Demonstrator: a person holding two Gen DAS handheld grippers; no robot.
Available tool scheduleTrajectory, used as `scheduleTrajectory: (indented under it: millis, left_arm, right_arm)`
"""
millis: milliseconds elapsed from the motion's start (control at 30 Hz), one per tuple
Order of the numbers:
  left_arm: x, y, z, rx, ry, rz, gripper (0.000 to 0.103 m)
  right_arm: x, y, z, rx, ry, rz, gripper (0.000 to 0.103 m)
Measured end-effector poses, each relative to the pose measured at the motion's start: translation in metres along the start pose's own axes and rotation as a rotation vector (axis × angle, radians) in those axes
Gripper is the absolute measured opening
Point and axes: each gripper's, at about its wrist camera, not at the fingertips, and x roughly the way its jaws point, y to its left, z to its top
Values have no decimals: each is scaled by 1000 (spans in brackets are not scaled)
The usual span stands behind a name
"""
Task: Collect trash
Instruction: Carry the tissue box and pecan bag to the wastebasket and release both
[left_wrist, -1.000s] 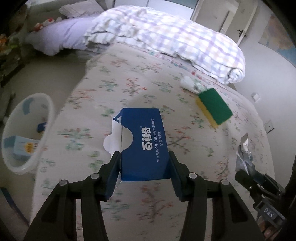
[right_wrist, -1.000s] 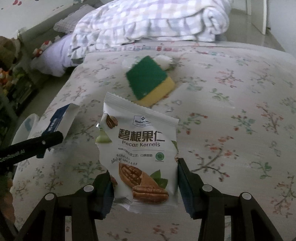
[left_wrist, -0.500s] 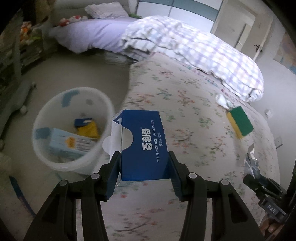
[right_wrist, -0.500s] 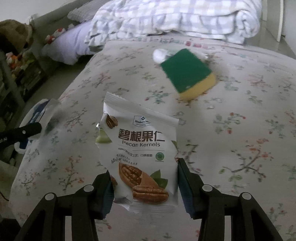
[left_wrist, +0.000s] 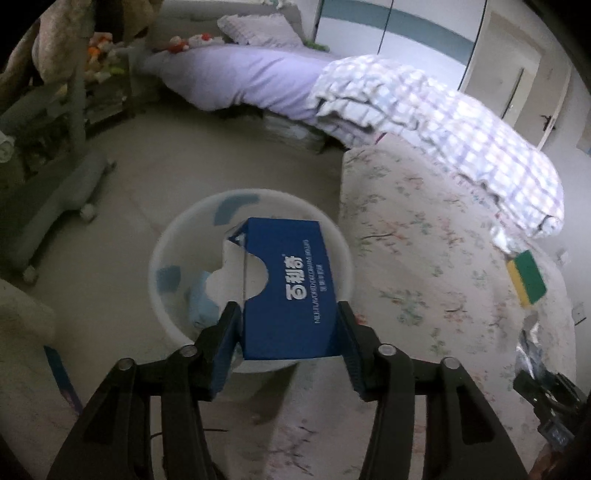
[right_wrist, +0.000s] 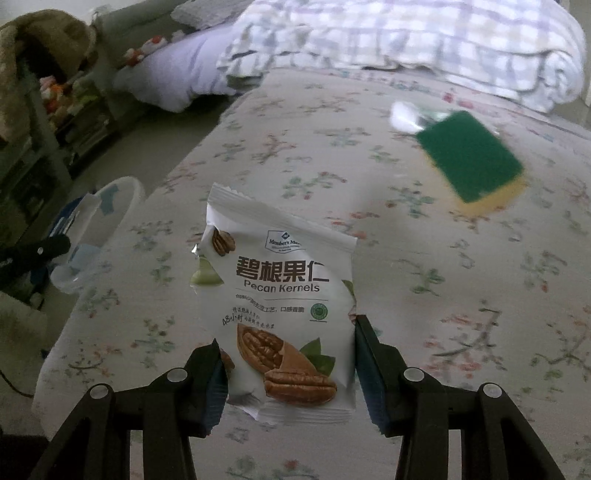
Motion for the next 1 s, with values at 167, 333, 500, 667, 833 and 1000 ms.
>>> scheduleTrajectory:
  millis: [167, 333, 500, 667, 833, 1000]
  left_arm:
    - [-5, 13, 5, -50, 15, 50, 91]
    - [-15, 34, 1, -117, 45, 150, 101]
    - [-22, 60, -5, -145, 39, 246, 103]
    - [-31, 85, -4, -203, 12, 289, 103]
    - [-36, 105, 1, -262, -17, 315, 103]
    - [-40, 116, 5, -296, -36, 333, 103]
  right_arm:
    - [6, 19, 4, -29, 4, 18, 53]
    - [16, 37, 15, -27, 2, 59, 53]
    - [39, 65, 29, -24, 20, 106, 53]
    - [71, 100, 45, -31, 46, 162, 53]
    - [97, 140, 62, -80, 68, 200, 53]
    - [117, 169, 79, -102, 67, 230, 55]
